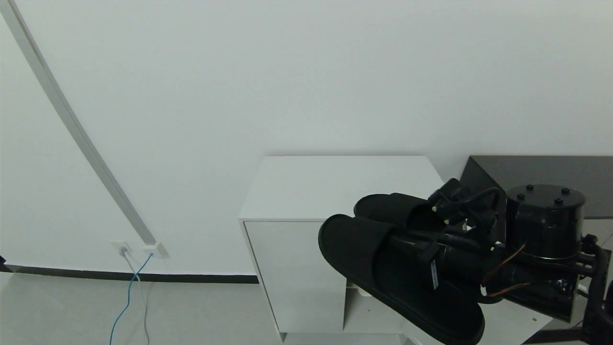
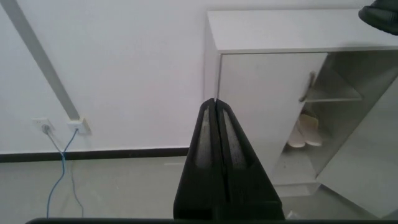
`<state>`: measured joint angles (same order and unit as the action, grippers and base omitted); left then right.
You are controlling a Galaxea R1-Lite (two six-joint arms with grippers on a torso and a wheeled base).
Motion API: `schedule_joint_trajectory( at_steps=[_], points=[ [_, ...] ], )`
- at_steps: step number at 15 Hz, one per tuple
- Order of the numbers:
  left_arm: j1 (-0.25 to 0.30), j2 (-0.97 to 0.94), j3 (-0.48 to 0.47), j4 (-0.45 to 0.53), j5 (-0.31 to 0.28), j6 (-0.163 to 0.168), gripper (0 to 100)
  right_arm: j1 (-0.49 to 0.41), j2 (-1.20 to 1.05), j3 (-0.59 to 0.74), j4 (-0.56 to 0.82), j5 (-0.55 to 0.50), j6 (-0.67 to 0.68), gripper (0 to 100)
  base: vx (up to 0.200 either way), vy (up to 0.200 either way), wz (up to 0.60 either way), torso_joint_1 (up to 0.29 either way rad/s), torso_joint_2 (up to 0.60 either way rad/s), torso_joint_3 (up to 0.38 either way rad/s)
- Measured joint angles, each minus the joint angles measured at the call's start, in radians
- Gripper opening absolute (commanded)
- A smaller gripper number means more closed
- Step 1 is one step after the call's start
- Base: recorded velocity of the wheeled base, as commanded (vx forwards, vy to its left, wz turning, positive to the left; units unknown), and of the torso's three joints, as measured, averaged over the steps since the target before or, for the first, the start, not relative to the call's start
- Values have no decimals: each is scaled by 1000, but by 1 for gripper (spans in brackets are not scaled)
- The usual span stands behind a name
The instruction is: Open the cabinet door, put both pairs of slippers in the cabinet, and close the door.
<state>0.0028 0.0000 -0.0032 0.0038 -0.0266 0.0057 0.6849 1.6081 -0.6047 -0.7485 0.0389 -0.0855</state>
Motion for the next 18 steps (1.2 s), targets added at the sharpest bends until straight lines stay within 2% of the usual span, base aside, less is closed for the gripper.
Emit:
schedule_joint_trajectory(
  at_steps=[3,18],
  points=[
    [0,0,0,0,0,0,0,1,1,4,-2,5,6,0,0,-200,0,4,1,1],
    [1,0,0,-1,0,-1,0,24,-15,49,-7,12,4,0,0,0,0,0,0,0]
  ],
)
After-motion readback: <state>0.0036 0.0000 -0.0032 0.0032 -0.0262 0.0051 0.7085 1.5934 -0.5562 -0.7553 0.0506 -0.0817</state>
